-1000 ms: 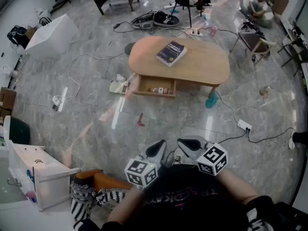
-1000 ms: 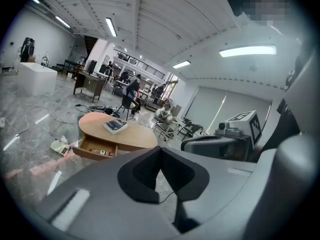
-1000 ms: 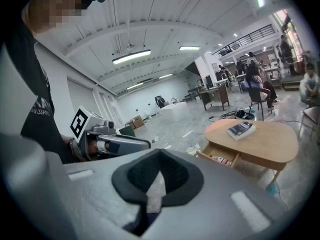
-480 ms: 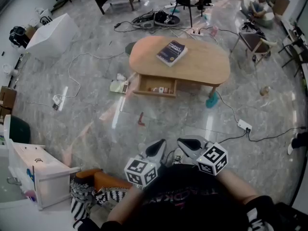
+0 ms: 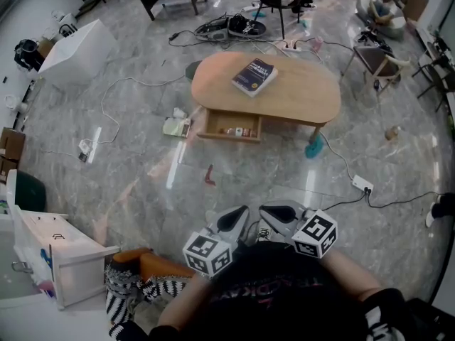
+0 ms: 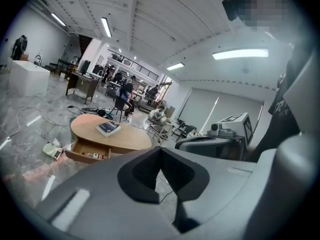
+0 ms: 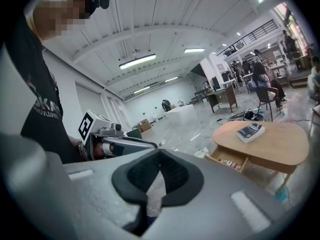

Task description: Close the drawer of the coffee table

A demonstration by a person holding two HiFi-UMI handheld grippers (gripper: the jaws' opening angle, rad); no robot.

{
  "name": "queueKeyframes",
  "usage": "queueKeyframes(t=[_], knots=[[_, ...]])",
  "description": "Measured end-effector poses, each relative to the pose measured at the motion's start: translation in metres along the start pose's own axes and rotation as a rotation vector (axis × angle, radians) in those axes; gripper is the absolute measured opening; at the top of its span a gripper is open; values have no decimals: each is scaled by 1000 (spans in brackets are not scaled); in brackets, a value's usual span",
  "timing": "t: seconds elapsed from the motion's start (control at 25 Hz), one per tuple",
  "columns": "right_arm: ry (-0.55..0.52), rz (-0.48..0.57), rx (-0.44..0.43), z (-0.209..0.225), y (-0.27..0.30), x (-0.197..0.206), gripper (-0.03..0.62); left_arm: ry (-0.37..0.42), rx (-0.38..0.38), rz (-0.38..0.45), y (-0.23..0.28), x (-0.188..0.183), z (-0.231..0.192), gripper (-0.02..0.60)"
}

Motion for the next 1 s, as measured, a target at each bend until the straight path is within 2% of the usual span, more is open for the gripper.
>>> queueKeyframes(t=[0.32,0.52,0.84,1.0], knots=[[-35,34,-21,-2,0,-9,2,35,24,6,-5,-10,6,3],[-20,59,3,5,-3,-15,2,23,-16,21,-10,-16,1,3],[-38,75,29,12,6,-20,2,37,-74,60,-16,-22,-28,3],[-25,77,83,16,18,-25,2,23,-61,59,-13,-28,-55,3]])
Point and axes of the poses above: the fingertips, and each gripper's own axes: y forward along the fingers, z to its right, x out of its underside, the point moved 10 cm from there along -y, backward along the fingers, and after that the axes turned 10 degrees about -x, right-handed, at the moved point
